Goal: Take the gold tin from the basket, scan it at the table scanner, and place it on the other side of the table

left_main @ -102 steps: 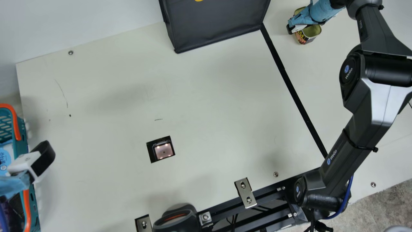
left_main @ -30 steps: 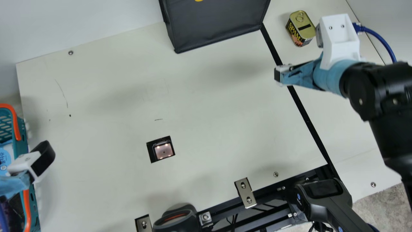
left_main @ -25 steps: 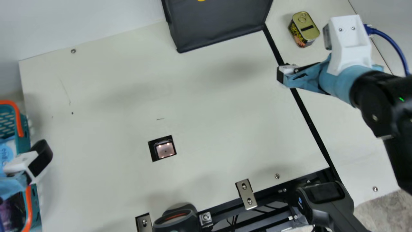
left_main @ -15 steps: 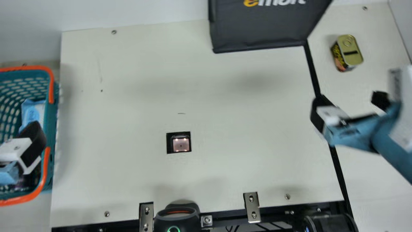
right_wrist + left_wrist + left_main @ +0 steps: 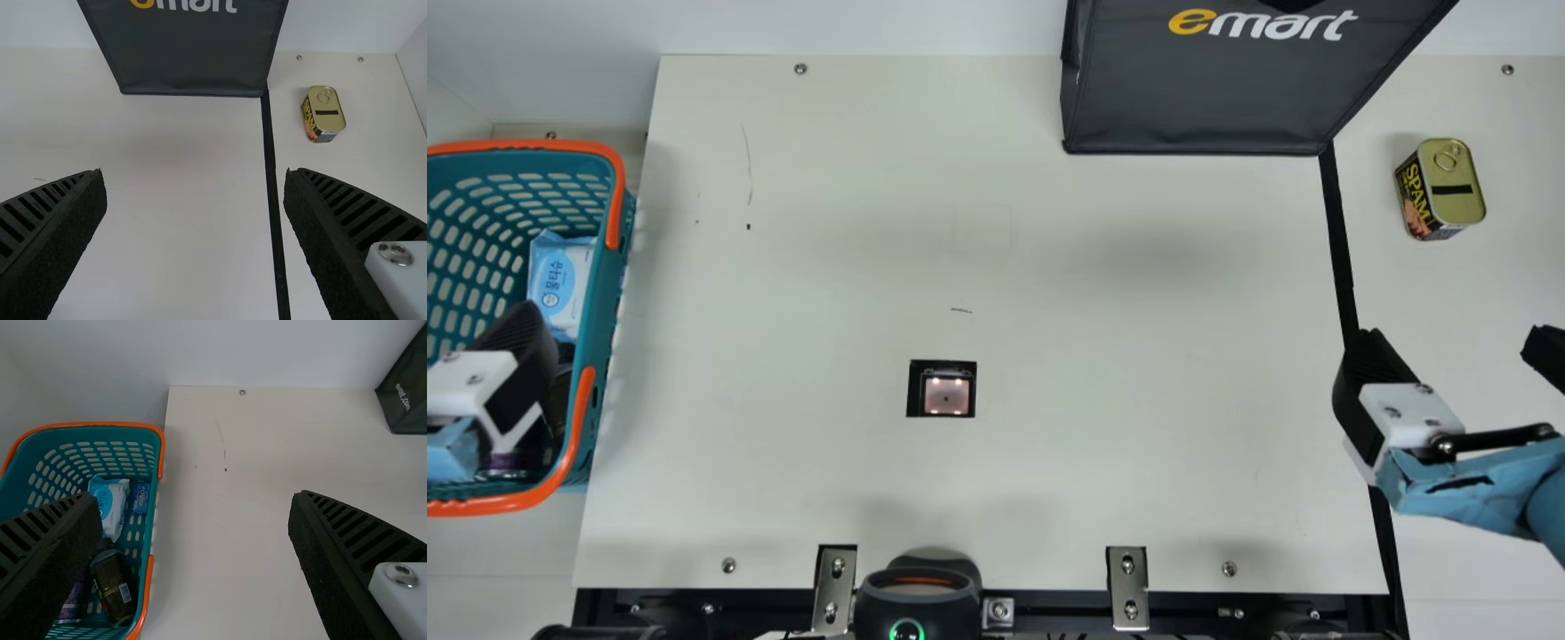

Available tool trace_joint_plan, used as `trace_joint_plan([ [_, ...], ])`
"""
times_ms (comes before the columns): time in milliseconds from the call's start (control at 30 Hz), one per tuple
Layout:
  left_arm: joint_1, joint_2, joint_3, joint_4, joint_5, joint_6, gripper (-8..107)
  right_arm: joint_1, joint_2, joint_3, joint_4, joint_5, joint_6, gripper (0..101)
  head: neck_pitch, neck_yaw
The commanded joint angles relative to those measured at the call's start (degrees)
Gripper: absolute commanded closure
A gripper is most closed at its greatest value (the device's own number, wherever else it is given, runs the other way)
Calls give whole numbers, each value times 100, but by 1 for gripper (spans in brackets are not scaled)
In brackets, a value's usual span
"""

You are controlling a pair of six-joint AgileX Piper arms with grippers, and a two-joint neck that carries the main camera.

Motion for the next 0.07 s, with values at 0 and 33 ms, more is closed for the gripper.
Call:
trace_joint_plan([
  [0, 0, 0, 0, 0, 0, 0, 9, 0, 0, 0, 0, 0, 0, 6, -157, 18],
  [33, 0, 0, 0, 0, 0, 0, 9, 0, 0, 0, 0, 0, 0, 6, -157, 18],
])
